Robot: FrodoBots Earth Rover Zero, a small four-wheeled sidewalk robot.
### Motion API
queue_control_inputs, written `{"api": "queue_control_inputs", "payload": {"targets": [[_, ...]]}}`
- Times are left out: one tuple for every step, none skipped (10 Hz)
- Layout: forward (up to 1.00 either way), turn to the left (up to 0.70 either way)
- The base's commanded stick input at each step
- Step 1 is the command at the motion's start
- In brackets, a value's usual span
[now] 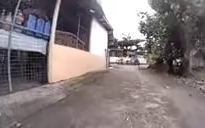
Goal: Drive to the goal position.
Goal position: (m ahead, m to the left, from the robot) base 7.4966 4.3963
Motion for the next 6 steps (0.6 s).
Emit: {"api": "queue_control_inputs", "payload": {"targets": [[0.70, 0.00], [0.70, -0.04], [0.70, -0.27], [0.70, -0.27], [0.70, -0.05], [0.70, 0.00]]}}
